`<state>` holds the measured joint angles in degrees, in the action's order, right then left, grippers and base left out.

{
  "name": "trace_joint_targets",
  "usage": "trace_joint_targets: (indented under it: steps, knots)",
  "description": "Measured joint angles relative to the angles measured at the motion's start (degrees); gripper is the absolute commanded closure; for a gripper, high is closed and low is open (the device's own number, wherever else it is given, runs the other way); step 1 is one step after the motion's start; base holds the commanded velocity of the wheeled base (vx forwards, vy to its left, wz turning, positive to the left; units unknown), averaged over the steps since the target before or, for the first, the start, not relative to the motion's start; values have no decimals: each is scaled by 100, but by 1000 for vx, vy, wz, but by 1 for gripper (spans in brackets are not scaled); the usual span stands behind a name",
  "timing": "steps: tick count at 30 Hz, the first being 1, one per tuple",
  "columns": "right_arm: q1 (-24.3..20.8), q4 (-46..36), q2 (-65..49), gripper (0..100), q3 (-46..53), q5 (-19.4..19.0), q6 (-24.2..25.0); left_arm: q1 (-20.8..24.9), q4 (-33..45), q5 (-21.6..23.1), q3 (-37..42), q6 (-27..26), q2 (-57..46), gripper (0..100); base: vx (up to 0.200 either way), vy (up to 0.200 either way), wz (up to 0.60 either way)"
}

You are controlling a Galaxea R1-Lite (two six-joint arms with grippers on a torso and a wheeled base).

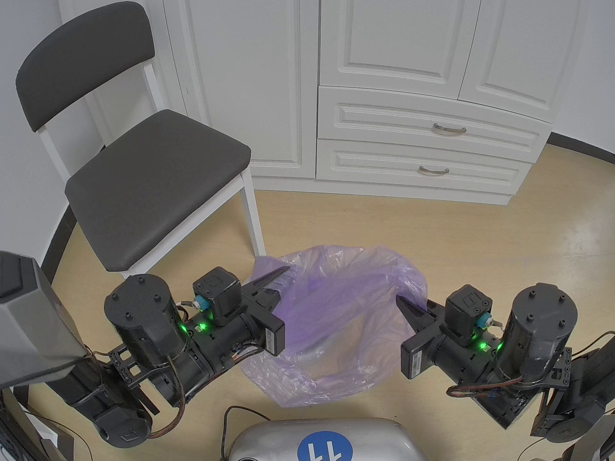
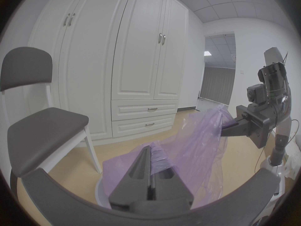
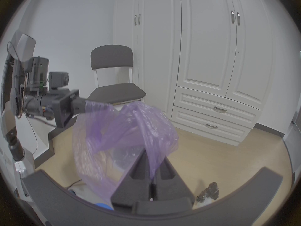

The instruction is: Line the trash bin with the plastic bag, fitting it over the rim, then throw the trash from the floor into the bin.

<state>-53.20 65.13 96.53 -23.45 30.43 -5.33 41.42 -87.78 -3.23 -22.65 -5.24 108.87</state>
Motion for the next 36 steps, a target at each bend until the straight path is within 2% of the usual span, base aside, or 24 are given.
trace_joint_targets:
  steps: [8,10,20,23,30,36]
  knots:
    - [-5,2065,1196,100,-151,-40,84,28,-5,-13,-182,401,256,100,0,0,0]
    - [1,2305,1538,100,-234,-49,98,27,-2,-43,-262,489,330,100,0,0,0]
    - [45,2382,2671,100,-958,-101,490,-39,0,-315,-811,866,905,100,0,0,0]
    - [63,2384,2748,100,-1014,-104,500,-50,0,-339,-841,866,976,100,0,0,0]
    - [91,2384,2708,100,-1011,-104,508,2,0,-733,-859,847,1039,100,0,0,0]
    - [98,2384,2677,100,-1012,-106,511,16,1,-757,-879,836,1045,100,0,0,0]
